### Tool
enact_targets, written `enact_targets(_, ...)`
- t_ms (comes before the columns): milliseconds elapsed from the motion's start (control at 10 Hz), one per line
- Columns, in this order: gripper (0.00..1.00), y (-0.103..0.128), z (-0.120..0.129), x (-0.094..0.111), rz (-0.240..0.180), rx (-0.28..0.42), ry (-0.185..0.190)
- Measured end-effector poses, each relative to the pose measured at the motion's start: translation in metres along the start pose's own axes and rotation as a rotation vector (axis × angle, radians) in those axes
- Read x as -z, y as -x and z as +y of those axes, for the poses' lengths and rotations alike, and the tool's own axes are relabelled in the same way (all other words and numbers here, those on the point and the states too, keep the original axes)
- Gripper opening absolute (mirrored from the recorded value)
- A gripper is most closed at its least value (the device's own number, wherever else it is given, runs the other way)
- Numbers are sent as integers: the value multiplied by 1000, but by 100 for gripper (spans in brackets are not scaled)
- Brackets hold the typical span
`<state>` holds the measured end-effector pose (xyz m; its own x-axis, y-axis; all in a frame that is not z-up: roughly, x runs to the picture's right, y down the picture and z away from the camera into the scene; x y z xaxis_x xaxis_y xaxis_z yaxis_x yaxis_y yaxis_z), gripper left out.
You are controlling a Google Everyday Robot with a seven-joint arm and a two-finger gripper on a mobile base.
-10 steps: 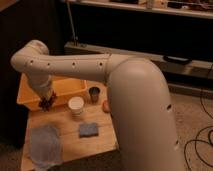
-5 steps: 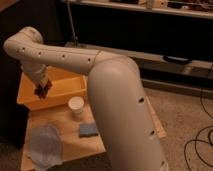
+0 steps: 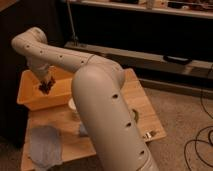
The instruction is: Place grapes in tray
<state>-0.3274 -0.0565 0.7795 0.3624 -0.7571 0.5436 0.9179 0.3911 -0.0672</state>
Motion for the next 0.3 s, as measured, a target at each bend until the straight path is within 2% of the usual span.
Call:
enact_targets(200, 75, -4, 4, -2, -33, -18, -9)
enact_targets(300, 75, -5, 4, -1, -33, -19, -9)
